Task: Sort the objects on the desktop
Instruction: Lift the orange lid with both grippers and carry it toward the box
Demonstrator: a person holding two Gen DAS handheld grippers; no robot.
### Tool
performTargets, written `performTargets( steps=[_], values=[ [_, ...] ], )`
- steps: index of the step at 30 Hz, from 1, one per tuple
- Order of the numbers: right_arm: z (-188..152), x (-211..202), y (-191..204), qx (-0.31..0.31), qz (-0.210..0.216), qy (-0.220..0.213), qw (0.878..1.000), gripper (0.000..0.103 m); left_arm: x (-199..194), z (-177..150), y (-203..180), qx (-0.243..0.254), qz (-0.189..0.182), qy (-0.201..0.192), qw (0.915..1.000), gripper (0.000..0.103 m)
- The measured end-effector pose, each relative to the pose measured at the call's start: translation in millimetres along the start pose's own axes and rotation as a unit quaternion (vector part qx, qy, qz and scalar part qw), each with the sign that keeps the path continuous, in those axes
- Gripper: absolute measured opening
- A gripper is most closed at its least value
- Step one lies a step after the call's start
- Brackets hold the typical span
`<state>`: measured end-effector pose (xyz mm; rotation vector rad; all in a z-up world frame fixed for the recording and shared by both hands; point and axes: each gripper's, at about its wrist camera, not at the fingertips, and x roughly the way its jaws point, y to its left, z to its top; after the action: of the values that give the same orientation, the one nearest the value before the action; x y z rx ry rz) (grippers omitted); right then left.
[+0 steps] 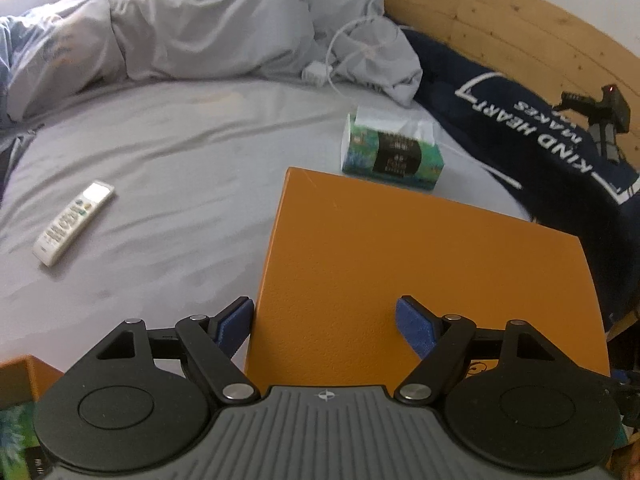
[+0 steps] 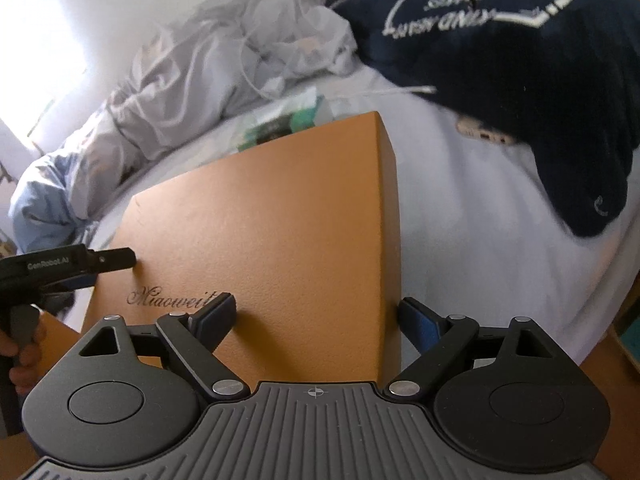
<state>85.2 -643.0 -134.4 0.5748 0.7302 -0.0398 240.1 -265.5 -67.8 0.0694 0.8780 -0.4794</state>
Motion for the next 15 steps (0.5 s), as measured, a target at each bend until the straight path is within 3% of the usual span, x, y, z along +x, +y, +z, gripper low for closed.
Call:
performTargets(
  steps=[10,15],
  values=[
    [29,-56,24,-0.012,0.023,-0.075,0.997,0.09,-64,13,-6,-0.006,-0.008,-0.07,0.9975,0.082],
    [33,-82,47,-0.036,0.039,-0.091,0.994,0.09,-101,13,-2,-0.009,-0.003,-0.1,0.9949,0.082]
  ],
)
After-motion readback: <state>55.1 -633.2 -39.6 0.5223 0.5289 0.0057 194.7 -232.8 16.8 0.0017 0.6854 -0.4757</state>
